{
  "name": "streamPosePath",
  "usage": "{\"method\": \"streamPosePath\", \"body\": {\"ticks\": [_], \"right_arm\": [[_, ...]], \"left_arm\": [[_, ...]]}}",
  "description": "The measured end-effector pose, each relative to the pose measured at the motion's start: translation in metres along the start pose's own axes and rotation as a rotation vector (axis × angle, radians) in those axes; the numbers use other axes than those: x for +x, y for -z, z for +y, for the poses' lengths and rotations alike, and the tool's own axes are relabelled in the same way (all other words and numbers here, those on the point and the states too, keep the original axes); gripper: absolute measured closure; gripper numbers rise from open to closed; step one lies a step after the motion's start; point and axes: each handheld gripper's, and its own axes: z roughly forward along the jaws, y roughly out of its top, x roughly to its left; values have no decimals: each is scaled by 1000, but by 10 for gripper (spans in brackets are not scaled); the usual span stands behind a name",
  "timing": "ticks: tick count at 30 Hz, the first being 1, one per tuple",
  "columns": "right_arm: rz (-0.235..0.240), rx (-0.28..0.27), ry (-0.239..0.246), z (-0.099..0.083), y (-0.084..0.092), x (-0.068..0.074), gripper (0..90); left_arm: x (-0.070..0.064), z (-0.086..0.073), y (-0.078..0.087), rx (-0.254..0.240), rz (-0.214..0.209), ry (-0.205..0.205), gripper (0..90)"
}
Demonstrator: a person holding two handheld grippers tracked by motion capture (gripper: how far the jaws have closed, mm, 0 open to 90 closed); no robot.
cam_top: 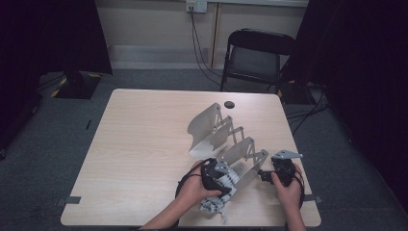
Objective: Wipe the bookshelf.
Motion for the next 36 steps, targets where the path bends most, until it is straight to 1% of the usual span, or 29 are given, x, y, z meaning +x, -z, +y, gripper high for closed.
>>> {"method": "streamPosePath", "body": {"ticks": [1,2,3,5,6,8,9,11,13,14,16,18,21,22,24,25,26,27,28,31,34,35,36], "right_arm": [[0,0,0,0,0,0,150],[0,0,0,0,0,0,149],[0,0,0,0,0,0,149],[0,0,0,0,0,0,150],[0,0,0,0,0,0,150],[0,0,0,0,0,0,150],[0,0,1,0,0,0,149],[0,0,1,0,0,0,150],[-1,1,-1,0,0,0,149],[-1,1,-1,0,0,0,149],[-1,1,-1,0,0,0,150],[0,0,0,1,-1,0,149],[0,0,0,1,-1,0,150],[0,0,0,1,-1,0,150],[0,0,0,1,-1,0,150],[0,0,0,1,-1,0,150],[0,0,0,1,-1,0,150],[0,0,1,1,-1,0,150],[0,0,0,1,-1,0,150],[0,0,1,1,-1,0,150],[1,0,1,1,-1,0,150],[1,0,1,1,-1,0,149],[0,0,1,1,-1,0,150]], "left_arm": [[-1,0,1,6,-9,-6,482],[-2,1,1,5,-28,-12,521],[-3,1,1,5,-41,-13,604],[-5,3,2,3,-57,-23,685],[-6,4,3,-3,-68,-21,716],[-7,7,6,-24,-82,-22,744],[-7,9,6,-36,-86,-29,749],[-7,13,7,-47,-91,-26,753],[-5,16,6,-50,-90,-15,753],[-3,17,5,-60,-86,-8,753],[0,16,3,-68,-76,25,749],[3,14,1,-58,-48,46,735],[7,12,1,-55,-21,72,695],[7,13,1,-61,-14,78,653],[7,13,4,-64,14,56,557],[7,12,6,-66,26,64,500],[7,12,9,-70,25,79,460],[7,11,12,-68,18,75,437],[6,10,14,-72,14,84,407],[2,4,25,-68,23,81,330],[-2,-3,32,-53,32,93,278],[-3,-5,32,-31,34,87,260],[-4,-6,30,-28,35,90,240]]}}
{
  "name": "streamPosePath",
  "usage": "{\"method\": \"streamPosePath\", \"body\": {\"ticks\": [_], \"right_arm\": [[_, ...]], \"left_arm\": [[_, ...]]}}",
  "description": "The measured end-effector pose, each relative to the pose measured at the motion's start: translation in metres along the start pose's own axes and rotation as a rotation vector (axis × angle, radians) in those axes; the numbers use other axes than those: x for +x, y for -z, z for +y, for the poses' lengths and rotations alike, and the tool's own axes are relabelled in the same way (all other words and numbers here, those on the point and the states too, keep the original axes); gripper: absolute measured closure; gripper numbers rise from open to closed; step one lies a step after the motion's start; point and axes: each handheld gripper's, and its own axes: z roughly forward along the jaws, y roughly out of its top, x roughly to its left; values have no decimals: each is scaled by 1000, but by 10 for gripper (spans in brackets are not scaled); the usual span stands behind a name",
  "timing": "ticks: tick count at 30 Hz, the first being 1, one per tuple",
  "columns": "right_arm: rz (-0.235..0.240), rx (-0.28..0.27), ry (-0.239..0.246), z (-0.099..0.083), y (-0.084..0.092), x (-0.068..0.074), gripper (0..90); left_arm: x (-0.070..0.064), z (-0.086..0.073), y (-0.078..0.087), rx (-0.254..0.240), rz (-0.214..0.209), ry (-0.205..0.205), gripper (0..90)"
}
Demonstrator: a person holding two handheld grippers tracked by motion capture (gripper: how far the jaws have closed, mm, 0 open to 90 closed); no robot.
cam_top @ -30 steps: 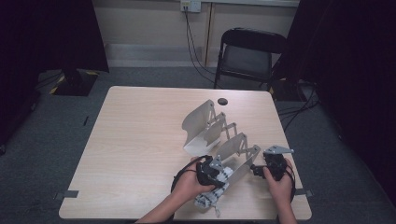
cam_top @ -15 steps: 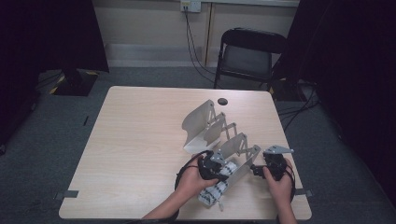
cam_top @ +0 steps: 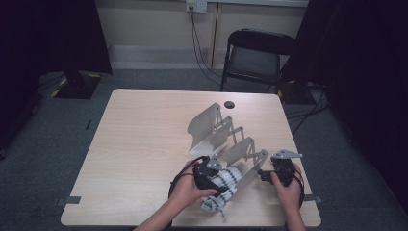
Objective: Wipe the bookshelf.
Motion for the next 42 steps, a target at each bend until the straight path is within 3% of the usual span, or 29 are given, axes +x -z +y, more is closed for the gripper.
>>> {"method": "streamPosePath", "body": {"ticks": [4,5,6,8,12,14,21,31,37,42], "right_arm": [[0,0,0,0,0,0,150],[0,0,0,0,0,0,149],[0,0,0,0,0,0,150],[0,0,0,0,0,0,149],[0,0,0,0,0,0,149],[0,0,0,0,0,0,150],[0,1,0,0,0,0,150],[1,1,1,1,-1,0,150],[2,0,1,1,-1,0,149],[2,0,1,1,-1,1,150]], "left_arm": [[-3,-7,-12,55,3,-11,230],[-3,-9,-15,71,-14,-33,287],[-5,-10,-17,46,-2,-70,358],[-4,-9,-16,52,-19,-80,443],[-8,-4,-17,65,-65,-88,711],[-8,-2,-17,72,-60,-110,754],[-8,10,-14,15,-116,-85,778],[-12,42,5,-32,-159,-89,778],[-12,65,23,-59,-154,-92,778],[-13,87,40,-113,-150,-90,777]]}}
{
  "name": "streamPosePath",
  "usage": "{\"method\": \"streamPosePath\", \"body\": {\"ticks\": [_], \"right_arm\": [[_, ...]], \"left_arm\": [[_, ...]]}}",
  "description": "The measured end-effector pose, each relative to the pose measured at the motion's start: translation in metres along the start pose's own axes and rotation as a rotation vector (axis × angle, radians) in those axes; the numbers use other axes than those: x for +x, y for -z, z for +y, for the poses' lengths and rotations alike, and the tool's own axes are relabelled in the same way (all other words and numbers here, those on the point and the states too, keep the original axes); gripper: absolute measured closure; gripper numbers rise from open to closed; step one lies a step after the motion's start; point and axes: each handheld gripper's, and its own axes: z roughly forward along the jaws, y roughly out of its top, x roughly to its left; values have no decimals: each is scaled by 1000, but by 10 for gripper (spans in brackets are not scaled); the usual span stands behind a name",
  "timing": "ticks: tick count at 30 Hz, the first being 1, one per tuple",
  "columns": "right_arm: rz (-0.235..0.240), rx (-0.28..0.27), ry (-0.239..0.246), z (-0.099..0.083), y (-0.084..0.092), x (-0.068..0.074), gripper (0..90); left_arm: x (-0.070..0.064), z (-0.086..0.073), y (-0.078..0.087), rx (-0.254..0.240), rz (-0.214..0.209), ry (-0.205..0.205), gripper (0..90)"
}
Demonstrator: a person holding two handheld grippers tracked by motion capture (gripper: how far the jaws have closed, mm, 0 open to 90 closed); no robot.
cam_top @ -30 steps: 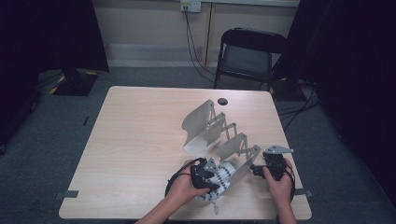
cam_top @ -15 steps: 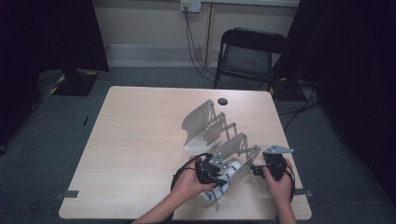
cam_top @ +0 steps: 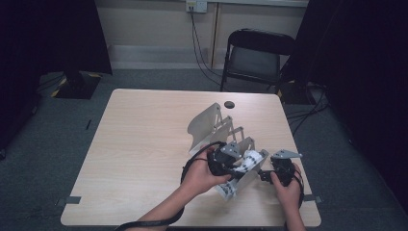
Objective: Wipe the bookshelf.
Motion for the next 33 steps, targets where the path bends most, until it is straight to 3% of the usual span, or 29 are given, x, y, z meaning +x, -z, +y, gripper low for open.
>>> {"method": "streamPosePath", "body": {"ticks": [2,4,7,26,33], "right_arm": [[-1,0,1,0,0,0,150],[0,-2,3,0,0,0,150],[0,-1,2,0,0,0,150],[1,0,4,1,-1,1,149],[3,0,5,1,-2,1,150]], "left_arm": [[-1,7,4,-17,2,1,776],[-2,10,4,-4,11,-6,777],[-2,7,0,-5,6,-1,776],[4,-53,-47,100,-19,66,773],[7,-65,-58,136,-12,61,772]]}}
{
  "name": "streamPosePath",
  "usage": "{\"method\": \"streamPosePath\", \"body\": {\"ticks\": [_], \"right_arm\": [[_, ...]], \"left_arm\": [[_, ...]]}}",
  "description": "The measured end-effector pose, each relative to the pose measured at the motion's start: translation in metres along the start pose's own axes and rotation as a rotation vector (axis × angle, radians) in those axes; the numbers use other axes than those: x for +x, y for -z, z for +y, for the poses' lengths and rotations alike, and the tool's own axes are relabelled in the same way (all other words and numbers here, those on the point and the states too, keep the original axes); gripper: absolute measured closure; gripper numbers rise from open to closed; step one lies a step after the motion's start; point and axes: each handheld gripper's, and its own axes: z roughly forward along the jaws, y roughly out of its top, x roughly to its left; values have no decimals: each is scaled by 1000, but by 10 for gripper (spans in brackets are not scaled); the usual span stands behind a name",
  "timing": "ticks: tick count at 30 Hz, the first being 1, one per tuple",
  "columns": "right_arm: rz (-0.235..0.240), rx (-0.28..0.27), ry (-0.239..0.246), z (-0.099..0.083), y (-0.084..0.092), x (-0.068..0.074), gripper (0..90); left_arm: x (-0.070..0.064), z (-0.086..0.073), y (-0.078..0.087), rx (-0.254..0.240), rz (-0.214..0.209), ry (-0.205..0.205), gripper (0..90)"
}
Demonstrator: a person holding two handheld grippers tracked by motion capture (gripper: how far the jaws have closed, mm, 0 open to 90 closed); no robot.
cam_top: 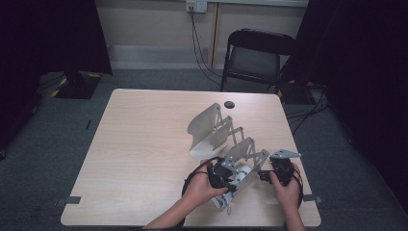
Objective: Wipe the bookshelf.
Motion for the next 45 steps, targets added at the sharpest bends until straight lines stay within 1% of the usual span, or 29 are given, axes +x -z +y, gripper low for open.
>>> {"method": "streamPosePath", "body": {"ticks": [2,4,6,9,10,11,13,15,16,19,23,26,29,33,36,40,45], "right_arm": [[0,0,0,0,0,0,150],[0,0,0,0,0,0,150],[0,1,-1,0,0,0,150],[0,1,-1,0,0,0,150],[0,1,-1,0,0,0,150],[0,1,0,0,0,0,150],[0,1,0,0,0,0,150],[0,1,0,0,0,0,150],[1,0,2,0,-1,0,150],[1,0,2,1,-1,1,150],[1,0,1,1,-1,1,149],[0,1,0,1,-1,1,149],[1,0,1,1,-1,1,149],[1,0,2,1,-1,1,150],[1,0,2,1,-1,1,150],[0,1,0,1,-1,1,149],[0,1,0,1,-1,1,150]], "left_arm": [[0,-2,-2,-3,4,2,770],[1,-3,-3,13,15,-10,770],[1,-4,-2,17,16,-8,770],[0,-2,1,23,1,21,770],[0,0,4,27,-3,22,770],[0,1,6,21,-4,26,770],[-1,5,13,5,-10,36,770],[-3,12,22,-10,-9,28,770],[-4,18,29,-23,-11,22,769],[-6,28,39,-47,-15,22,769],[-9,44,53,-59,-12,6,768],[-11,55,62,-59,-8,5,768],[-15,66,71,-67,1,-7,768],[-21,78,81,-59,16,-16,768],[-23,84,87,-65,20,-15,768],[-22,89,93,-90,13,-4,768],[-23,89,90,-87,11,5,768]]}}
